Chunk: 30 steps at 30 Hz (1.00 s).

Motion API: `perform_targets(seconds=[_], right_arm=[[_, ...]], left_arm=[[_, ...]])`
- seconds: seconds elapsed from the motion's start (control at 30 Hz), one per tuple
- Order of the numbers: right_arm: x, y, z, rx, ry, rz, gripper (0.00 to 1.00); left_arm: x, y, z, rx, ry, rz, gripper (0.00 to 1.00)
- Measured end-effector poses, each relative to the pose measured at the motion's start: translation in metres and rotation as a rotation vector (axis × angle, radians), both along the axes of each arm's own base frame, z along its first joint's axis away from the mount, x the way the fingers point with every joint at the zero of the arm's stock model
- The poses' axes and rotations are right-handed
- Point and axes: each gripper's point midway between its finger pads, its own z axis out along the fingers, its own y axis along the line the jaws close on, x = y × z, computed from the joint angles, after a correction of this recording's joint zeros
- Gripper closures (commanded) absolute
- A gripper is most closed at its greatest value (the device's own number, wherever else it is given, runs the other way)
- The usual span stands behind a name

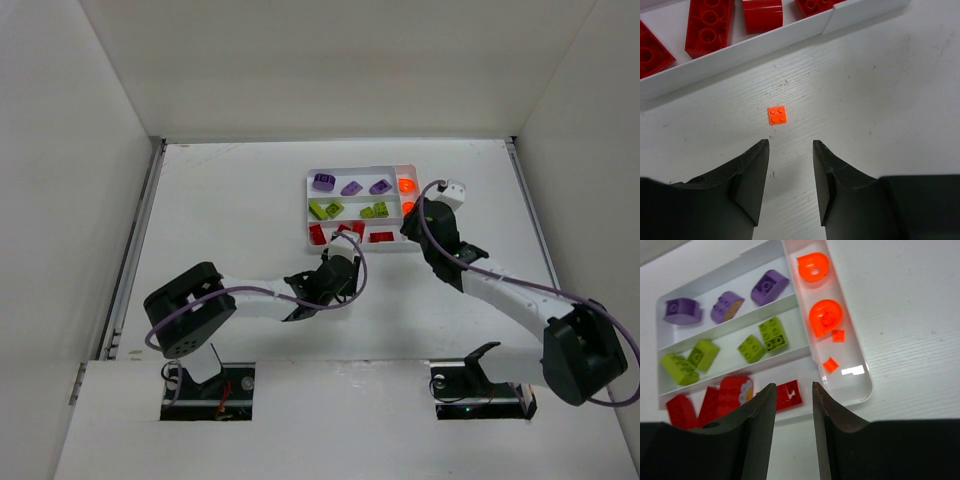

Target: Sort the legos into containers by color

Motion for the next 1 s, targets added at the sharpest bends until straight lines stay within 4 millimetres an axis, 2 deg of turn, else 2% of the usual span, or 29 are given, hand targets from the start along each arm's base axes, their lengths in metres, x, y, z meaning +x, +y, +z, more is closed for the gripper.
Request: perform_targets(seconds=[0.1, 0.33, 0.53, 1.0], right_arm=[[-0.014, 0.007, 0.006, 0.03, -0.037, 0.028, 0.6], [-0.037, -0.001, -0.025, 0.044, 0.003, 0.029, 0.6], [-0.034, 0.007, -0.019, 0.079, -0.028, 0.047, 0.59], [-0.034, 0.01, -0.01, 0.108, -0.06, 0.051, 0.58]], left_arm=[[0.006, -0.004, -0.01, 0.056, -0.009, 0.014, 0.65], [0.021, -0.002, -0.027, 0.166, -0.036, 0.08, 0.65], [0.028, -0.006, -0.033, 0.192, -0.042, 0.093, 0.66], [0.029, -0.008, -0.034, 0.193, -0.042, 0.094, 0.83]])
